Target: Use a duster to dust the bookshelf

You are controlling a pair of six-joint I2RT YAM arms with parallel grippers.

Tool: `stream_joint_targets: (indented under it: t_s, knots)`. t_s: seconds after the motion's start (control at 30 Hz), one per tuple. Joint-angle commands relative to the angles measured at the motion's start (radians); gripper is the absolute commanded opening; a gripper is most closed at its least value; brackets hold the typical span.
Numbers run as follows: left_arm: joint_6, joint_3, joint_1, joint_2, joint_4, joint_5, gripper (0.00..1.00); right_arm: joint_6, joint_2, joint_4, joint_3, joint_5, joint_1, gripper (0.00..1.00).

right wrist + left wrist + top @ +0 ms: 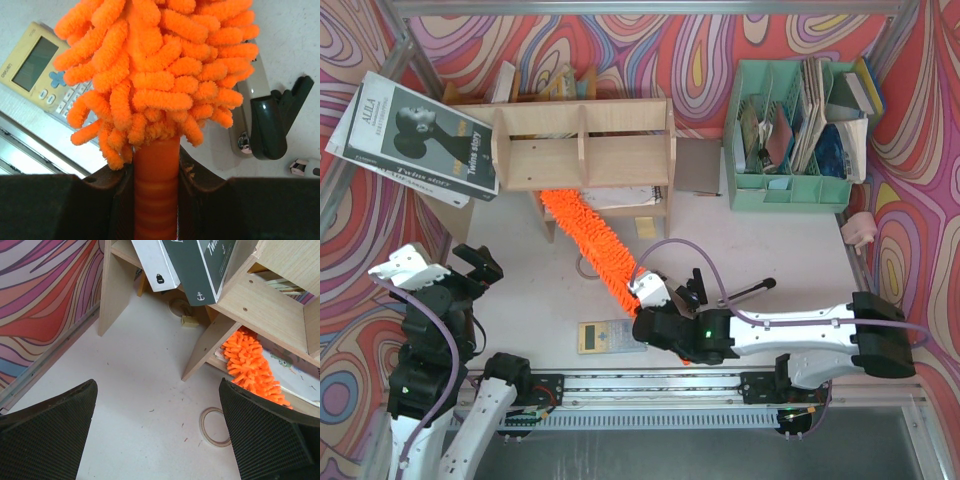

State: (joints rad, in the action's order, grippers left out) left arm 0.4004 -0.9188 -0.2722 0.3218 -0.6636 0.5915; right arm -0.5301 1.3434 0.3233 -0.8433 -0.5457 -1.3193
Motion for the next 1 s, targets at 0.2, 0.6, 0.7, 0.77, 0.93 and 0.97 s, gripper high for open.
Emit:
stream_joint_targets:
  t_s: [0.2,0.6,0.7,0.77,0.93,0.97]
  knots:
    - [0.004,0.014,0.005,-0.003,0.003,0.010,0.98,-0.024,-0.106,0.010,-0.078,-0.130,0.045,0.00]
    - [0.004,0.014,0.005,-0.002,0.002,0.005,0.98,-0.353,-0.216,0.292,-0.051,-0.267,0.048,0.00]
    - [0.005,0.014,0.005,-0.004,0.003,0.007,0.99,-0.440,-0.225,0.378,-0.053,-0.276,0.048,0.00]
    - [0.005,0.013,0.005,-0.003,0.003,0.007,0.98,-0.477,-0.226,0.404,-0.052,-0.274,0.048,0.00]
    - [0.005,0.014,0.005,-0.001,0.003,0.005,0.98,-0.513,-0.204,0.406,-0.033,-0.237,0.057,0.00]
    - [0.005,0.014,0.005,-0.001,0.002,0.005,0.98,-0.498,-0.196,0.385,-0.024,-0.219,0.061,0.00]
